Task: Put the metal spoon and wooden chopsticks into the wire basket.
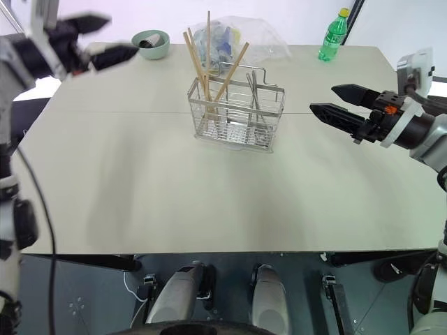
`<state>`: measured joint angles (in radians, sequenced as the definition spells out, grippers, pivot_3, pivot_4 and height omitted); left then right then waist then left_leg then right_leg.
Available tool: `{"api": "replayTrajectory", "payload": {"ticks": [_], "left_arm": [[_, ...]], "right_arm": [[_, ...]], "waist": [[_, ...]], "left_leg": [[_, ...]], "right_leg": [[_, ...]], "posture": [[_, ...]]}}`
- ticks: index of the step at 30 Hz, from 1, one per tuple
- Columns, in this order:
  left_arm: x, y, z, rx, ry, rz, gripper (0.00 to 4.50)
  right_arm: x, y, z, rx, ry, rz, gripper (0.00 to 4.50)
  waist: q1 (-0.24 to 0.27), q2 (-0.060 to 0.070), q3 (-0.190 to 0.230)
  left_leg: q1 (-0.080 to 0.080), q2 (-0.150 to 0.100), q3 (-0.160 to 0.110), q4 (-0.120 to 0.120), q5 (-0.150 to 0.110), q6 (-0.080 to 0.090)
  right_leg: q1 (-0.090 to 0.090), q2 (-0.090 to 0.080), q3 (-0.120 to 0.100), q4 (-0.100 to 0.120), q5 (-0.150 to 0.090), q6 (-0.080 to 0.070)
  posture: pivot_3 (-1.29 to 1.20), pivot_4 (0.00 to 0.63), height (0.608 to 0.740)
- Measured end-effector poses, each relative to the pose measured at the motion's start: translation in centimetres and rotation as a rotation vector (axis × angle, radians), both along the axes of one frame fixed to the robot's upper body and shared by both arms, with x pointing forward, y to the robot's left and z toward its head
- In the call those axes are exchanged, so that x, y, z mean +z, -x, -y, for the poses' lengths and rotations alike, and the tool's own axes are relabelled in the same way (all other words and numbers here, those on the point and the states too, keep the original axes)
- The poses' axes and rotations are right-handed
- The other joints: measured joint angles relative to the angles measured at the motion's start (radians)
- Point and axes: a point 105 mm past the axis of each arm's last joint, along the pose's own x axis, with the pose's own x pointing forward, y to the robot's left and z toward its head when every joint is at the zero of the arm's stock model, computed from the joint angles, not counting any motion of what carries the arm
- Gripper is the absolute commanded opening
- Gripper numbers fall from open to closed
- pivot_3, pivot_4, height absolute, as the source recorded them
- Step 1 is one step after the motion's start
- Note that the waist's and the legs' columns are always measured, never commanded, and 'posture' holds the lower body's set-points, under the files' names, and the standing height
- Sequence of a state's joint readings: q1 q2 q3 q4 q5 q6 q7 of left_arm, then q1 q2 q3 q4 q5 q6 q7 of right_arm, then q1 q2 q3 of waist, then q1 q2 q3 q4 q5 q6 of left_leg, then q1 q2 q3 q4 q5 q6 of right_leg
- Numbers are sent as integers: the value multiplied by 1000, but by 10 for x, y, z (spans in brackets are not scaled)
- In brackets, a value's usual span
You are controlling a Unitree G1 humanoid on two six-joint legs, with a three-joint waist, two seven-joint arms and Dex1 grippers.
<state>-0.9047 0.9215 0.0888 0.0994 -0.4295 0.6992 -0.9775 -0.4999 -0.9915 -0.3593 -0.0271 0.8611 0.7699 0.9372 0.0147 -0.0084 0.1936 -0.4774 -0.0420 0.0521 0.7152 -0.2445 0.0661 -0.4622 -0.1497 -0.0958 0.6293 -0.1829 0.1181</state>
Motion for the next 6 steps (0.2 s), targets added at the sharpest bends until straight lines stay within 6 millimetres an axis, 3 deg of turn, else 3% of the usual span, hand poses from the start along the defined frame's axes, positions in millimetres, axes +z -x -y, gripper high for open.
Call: {"api": "replayTrajectory", "payload": {"ticks": [2, 6], "left_arm": [[-21, 9, -5, -25, -57, -69, 4404], [-33, 18, -3, -59, -114, -91, 4404]], "right_arm": [[-5, -1, 4, 4, 17, -15, 4500], [-14, -4, 5, 10, 36, -44, 4500]], "waist": [[0, 0, 0], [0, 0, 0]], "left_leg": [[0, 0, 0, 0, -1, -1], [0, 0, -1, 0, -1, -1]], "right_leg": [[0, 0, 0, 0, -1, -1], [-1, -1, 0, -1, -1, -1]], "posture": [[0, 150, 686], [0, 150, 686]]}}
